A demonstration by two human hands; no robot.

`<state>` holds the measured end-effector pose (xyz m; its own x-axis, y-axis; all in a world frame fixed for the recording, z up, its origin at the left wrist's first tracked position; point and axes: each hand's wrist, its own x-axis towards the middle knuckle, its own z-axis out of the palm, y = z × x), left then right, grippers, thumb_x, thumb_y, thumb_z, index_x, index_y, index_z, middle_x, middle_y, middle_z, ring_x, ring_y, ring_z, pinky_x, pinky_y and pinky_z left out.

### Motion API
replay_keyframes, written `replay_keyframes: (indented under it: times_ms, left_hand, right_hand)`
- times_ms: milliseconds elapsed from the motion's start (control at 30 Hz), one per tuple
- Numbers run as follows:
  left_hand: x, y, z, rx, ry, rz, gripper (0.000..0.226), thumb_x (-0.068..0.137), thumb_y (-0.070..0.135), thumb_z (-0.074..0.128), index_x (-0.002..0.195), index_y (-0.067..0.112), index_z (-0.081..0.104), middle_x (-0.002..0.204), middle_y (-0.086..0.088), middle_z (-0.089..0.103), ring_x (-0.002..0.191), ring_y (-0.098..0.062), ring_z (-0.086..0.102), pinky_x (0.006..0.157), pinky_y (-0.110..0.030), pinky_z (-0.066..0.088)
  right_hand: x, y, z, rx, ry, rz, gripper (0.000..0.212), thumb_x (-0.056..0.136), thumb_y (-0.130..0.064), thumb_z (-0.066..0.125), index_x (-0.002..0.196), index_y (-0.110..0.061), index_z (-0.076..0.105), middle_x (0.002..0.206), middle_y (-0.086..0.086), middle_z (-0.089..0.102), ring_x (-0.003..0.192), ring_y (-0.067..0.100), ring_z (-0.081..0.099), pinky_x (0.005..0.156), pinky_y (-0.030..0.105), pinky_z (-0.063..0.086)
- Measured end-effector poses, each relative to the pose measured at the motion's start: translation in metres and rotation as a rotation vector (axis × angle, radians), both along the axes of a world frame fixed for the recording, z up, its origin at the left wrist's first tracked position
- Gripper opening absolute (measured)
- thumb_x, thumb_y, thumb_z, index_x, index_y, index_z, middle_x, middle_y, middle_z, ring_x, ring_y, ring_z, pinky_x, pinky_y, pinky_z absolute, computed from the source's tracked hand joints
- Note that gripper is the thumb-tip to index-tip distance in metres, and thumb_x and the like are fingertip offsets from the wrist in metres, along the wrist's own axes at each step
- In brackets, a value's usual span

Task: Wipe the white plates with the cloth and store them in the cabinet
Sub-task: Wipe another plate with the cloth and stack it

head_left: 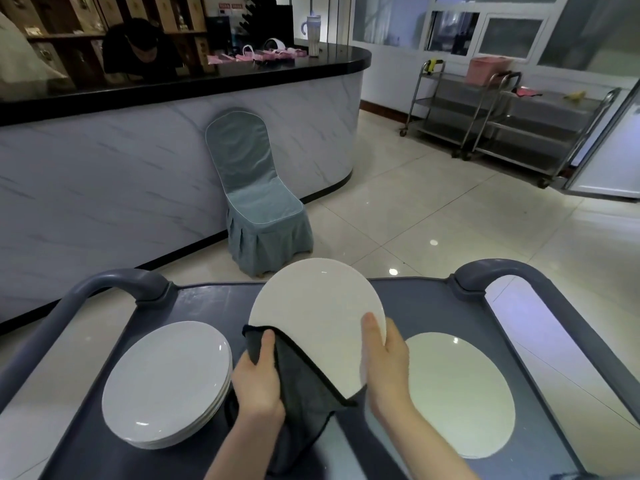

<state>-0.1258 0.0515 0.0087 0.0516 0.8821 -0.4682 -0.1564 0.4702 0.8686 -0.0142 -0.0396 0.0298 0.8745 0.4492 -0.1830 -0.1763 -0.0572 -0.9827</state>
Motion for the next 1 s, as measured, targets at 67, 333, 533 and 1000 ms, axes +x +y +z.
replay_keyframes:
  times_ms: [67,333,533,1000]
  left_hand:
    - [-0.011,0.013,0.007,0.127,0.072,-0.104,0.025,0.093,0.029,0.065,0.081,0.008,0.065,0.082,-0.008,0.069,0.078,-0.023,0.063,0.073,-0.038,0.053]
    - [-0.002,0.021,0.029,0.664,0.313,-0.821,0.027,0.083,0.018,0.076,0.06,0.024,0.062,0.054,0.014,0.053,0.054,0.001,0.043,0.053,-0.017,0.034]
    - [-0.01,0.014,0.009,0.419,0.258,-0.554,0.019,0.09,0.025,0.068,0.076,0.012,0.069,0.069,-0.001,0.072,0.069,-0.01,0.061,0.066,-0.026,0.049]
    - [-0.001,0.04,0.047,0.64,0.372,-0.797,0.016,0.087,0.023,0.072,0.071,0.02,0.069,0.06,0.012,0.065,0.058,0.002,0.054,0.056,-0.012,0.041]
  right_hand:
    - [0.027,-0.005,0.007,-0.029,-0.117,0.142,0.011,0.094,-0.028,0.064,0.087,-0.02,0.066,0.076,-0.007,0.069,0.074,0.01,0.062,0.07,0.026,0.049]
    - [0.059,0.016,0.049,-0.398,-0.718,1.005,0.038,0.094,-0.044,0.062,0.063,-0.024,0.053,0.059,-0.011,0.047,0.057,0.004,0.041,0.056,0.02,0.03]
    - [0.061,0.005,0.033,-0.27,-0.635,0.632,0.048,0.094,-0.032,0.065,0.057,-0.011,0.041,0.056,-0.007,0.033,0.056,0.007,0.029,0.056,0.026,0.026]
    - [0.065,0.008,0.053,-0.372,-0.651,0.837,0.036,0.093,-0.045,0.063,0.067,-0.022,0.057,0.062,-0.012,0.051,0.06,0.004,0.045,0.058,0.021,0.034]
